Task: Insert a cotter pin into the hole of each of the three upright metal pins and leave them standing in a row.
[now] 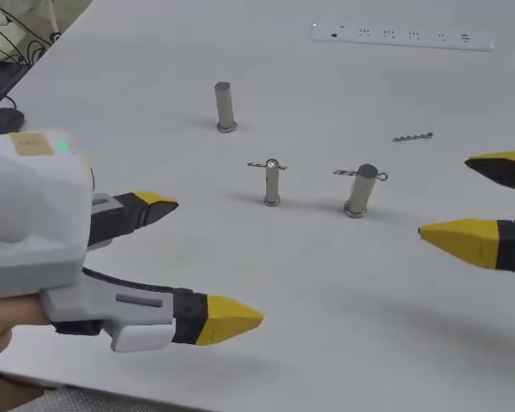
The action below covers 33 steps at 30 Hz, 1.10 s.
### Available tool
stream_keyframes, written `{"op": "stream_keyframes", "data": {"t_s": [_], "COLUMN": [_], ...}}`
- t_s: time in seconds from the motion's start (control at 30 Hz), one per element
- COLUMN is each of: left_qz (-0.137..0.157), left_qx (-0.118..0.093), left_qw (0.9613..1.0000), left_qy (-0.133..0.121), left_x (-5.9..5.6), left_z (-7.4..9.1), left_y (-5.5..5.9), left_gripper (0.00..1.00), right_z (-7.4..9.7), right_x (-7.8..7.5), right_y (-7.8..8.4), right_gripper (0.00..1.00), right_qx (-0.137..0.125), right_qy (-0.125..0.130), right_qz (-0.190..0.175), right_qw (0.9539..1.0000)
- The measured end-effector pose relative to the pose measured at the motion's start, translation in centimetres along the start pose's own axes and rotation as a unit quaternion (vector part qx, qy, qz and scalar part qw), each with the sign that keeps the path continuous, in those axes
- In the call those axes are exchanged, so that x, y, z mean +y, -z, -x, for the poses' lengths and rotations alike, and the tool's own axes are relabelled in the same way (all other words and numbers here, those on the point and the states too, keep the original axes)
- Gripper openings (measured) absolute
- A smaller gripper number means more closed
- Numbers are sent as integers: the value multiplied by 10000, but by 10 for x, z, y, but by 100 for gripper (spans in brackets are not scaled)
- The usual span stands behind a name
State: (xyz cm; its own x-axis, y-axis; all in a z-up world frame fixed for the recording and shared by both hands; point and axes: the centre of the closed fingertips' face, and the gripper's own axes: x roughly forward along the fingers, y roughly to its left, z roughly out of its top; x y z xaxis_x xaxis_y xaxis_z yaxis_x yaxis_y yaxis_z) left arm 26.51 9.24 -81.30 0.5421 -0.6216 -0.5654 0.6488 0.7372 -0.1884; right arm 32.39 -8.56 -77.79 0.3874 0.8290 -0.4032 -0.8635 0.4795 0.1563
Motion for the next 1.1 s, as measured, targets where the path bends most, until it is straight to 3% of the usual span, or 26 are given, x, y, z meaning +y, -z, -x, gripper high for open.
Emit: {"op": "stream_keyframes", "data": {"t_s": [0.17,0.27,0.4,0.57,0.77,0.9,1.1], "left_qz": [-75,-118,-125,-229,-249,-320,-415], "left_qx": [229,292,320,535,596,660,717], "left_qw": [9997,9995,9994,9983,9978,9971,9960], "left_qy": [33,42,-16,-60,-133,-196,-337], "left_x": [9,14,22,32,45,59,89], "left_z": [3,6,10,15,18,18,11], "left_y": [8,8,6,8,1,-5,-18], "left_gripper": [92,91,91,89,89,88,83], "right_z": [4,6,12,18,23,26,25], "right_x": [9,16,22,22,23,24,24], "right_y": [23,34,43,44,44,42,41], "right_gripper": [75,82,83,91,100,100,100], "right_qx": [240,344,467,339,327,294,275], "right_qy": [164,228,381,572,660,698,733], "right_qz": [-244,-419,-388,-604,-753,-834,-875], "right_qw": [9993,9983,9974,9960,9944,9936,9931]}}
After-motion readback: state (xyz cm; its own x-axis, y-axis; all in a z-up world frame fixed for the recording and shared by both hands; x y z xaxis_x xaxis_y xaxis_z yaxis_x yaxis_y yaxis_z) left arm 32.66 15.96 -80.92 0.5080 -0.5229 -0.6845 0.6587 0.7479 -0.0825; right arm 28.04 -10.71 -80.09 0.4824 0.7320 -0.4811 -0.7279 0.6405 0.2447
